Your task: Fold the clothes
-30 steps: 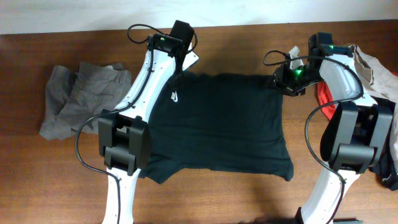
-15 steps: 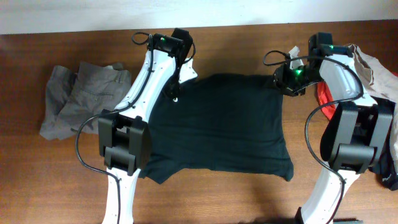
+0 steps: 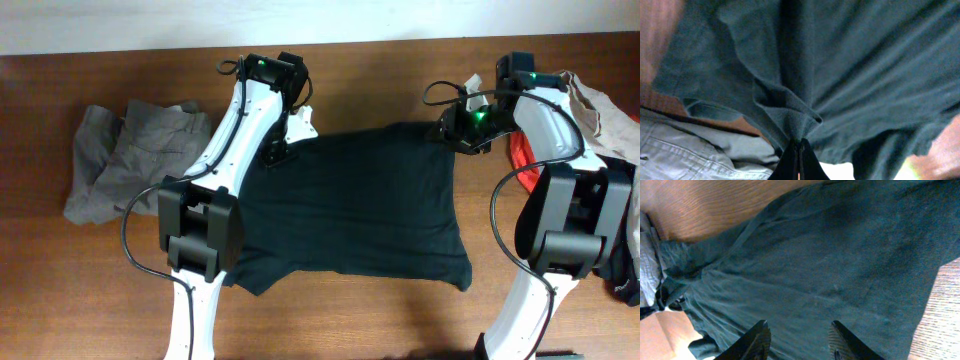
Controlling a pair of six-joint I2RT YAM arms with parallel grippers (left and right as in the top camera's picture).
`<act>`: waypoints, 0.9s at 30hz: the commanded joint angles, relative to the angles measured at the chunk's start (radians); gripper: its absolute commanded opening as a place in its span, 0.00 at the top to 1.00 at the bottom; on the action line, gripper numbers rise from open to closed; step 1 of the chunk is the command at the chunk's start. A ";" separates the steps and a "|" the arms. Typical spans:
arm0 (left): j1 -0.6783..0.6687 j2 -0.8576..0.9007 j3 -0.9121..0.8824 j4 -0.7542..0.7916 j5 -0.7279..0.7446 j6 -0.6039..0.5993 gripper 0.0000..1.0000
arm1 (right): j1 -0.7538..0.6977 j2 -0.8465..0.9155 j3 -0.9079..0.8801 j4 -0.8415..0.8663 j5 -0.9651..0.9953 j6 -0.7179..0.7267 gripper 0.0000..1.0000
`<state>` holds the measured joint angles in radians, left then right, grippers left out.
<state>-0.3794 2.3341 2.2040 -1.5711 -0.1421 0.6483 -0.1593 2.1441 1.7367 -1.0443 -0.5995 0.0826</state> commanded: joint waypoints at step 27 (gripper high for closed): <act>0.032 0.006 0.017 0.233 0.229 -0.121 0.38 | 0.000 0.000 0.018 0.001 0.009 -0.005 0.57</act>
<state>-0.3595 2.3341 2.2051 -1.3781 -0.0860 0.6224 -0.1593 2.1441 1.7367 -1.0439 -0.5995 0.0822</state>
